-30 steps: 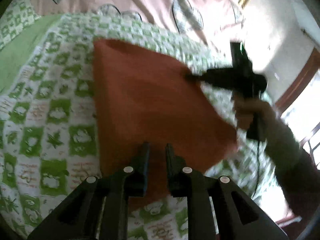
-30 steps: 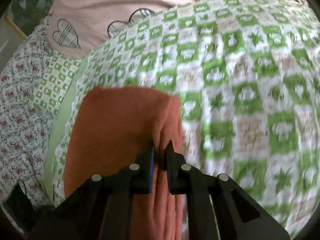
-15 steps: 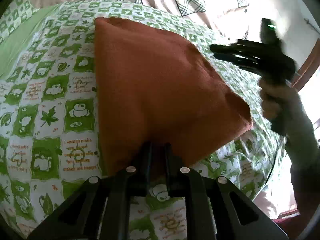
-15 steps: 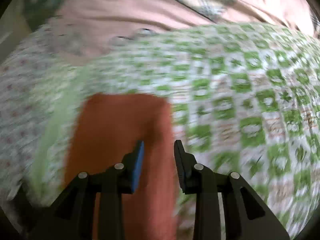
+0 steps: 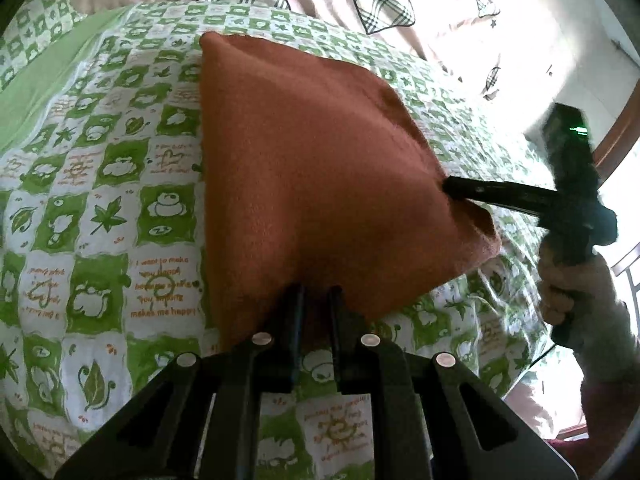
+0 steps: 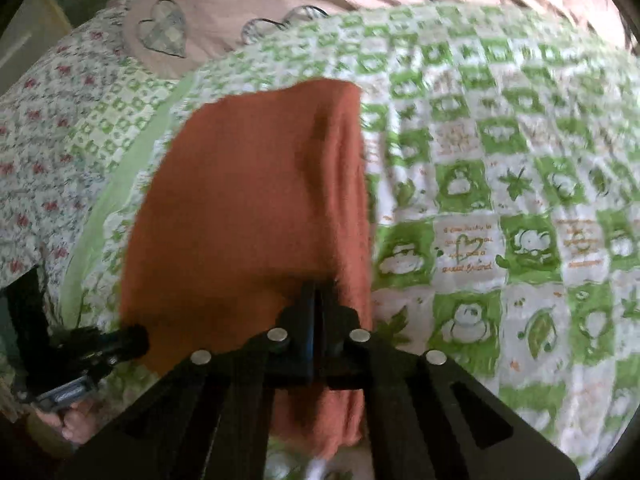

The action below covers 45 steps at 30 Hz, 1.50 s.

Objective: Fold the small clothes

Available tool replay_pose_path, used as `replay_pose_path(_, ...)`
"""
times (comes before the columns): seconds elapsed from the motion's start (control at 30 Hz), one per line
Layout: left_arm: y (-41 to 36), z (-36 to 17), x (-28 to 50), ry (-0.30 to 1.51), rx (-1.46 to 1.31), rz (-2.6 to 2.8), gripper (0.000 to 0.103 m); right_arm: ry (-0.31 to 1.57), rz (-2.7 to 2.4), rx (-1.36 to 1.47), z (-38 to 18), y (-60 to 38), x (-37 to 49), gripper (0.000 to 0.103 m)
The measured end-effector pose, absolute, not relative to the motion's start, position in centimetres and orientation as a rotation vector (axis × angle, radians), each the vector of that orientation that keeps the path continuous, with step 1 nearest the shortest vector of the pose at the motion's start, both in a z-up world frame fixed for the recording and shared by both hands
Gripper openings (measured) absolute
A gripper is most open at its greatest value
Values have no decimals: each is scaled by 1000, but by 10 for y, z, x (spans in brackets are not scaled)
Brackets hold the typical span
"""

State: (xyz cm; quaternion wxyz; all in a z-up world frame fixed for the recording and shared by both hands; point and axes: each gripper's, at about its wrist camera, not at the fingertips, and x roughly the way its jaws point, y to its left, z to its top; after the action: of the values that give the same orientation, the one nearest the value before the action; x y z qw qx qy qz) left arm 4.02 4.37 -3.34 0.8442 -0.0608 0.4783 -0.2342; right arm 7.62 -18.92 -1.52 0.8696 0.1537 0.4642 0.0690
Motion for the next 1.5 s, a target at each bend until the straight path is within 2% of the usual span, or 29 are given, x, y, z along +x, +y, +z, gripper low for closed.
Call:
replay_pose_path(0.13, 46, -31, 33, 1006, -124, -483, 15, 959, 200, 293, -4, -175, 43, 5)
replay_pose_path(0.2, 47, -32, 29, 1005, -119, -477, 15, 1011, 168, 235, -19, -170, 34, 5)
replay_pose_path(0.23, 47, -33, 28, 1005, -117, -475, 15, 1047, 140, 213, -33, -172, 30, 2)
replay_pose_path(0.33, 48, -35, 24, 1006, -112, -466, 15, 1018, 158, 321, -47, -185, 23, 0)
replay_pose_path(0.67, 55, -37, 13, 1030, -129, -440, 15, 1019, 136, 326, -39, -183, 18, 1)
replay_pose_path(0.77, 59, -36, 3, 1026, -101, -408, 22, 1008, 117, 331, -29, -188, 9, 5)
replay_pose_path(0.87, 66, -27, -3, 1010, -115, -402, 26, 991, 99, 330, -17, -190, 2, 6)
replay_pose_path(1.0, 75, -11, 4, 971, -143, -389, 41, 948, 102, 349, -3, -192, 2, 6)
replay_pose_path(1.27, 76, -4, 60, 973, -199, -354, 46, 919, 101, 360, 4, -195, 41, 6)
replay_pose_path(1.5, 73, -6, 113, 977, -185, -256, 48, 906, 154, 362, -1, -188, 110, 6)
